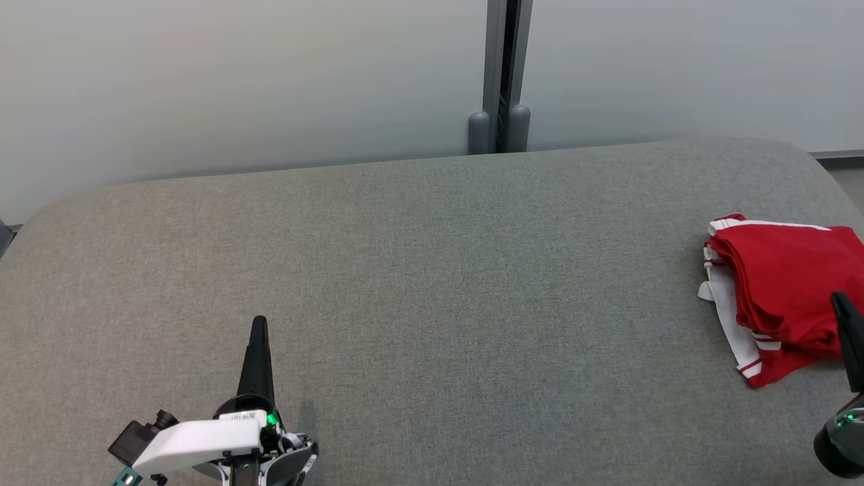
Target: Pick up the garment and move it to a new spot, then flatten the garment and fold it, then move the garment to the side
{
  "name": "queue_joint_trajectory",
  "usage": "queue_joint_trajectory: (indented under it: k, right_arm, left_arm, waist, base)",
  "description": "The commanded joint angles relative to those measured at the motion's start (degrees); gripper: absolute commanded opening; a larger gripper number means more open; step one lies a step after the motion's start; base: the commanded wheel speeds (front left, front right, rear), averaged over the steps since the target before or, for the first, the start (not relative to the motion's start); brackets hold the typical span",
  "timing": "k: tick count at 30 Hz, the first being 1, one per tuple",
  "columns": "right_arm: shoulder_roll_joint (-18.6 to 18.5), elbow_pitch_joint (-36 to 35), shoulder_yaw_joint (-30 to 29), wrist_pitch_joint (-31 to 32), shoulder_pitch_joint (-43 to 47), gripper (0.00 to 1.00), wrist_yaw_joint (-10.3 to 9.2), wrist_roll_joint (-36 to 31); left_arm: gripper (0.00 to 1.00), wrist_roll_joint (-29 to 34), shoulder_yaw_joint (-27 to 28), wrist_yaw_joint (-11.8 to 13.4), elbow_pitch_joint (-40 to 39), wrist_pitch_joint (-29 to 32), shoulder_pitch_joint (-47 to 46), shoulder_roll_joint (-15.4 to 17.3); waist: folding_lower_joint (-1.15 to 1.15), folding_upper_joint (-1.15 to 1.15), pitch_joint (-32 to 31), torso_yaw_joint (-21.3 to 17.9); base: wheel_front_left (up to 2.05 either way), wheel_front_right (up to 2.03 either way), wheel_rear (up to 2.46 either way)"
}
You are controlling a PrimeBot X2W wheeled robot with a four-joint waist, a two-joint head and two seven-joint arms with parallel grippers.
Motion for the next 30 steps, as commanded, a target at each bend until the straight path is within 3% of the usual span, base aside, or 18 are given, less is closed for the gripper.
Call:
queue_joint_trajectory:
  k: [1,30]
  right_arm:
    - [-0.5,0.1,-0.2,0.3,-0.3,0.0,0.0,0.1]
    - [-0.6,0.1,0.0,0.2,-0.2,0.0,0.0,0.3]
  left_arm:
    - [0.0,-0.3,0.1,-0.2,0.1,-0.1,-1.0,0.1]
    - [0.0,-0.4,0.1,-0.2,0.0,-0.1,-1.0,0.1]
  waist:
    - [0.0,0.0,0.0,0.0]
    - [0.0,0.0,0.0,0.0]
  base:
    - [0.0,0.0,0.0]
    - [0.0,0.0,0.0]
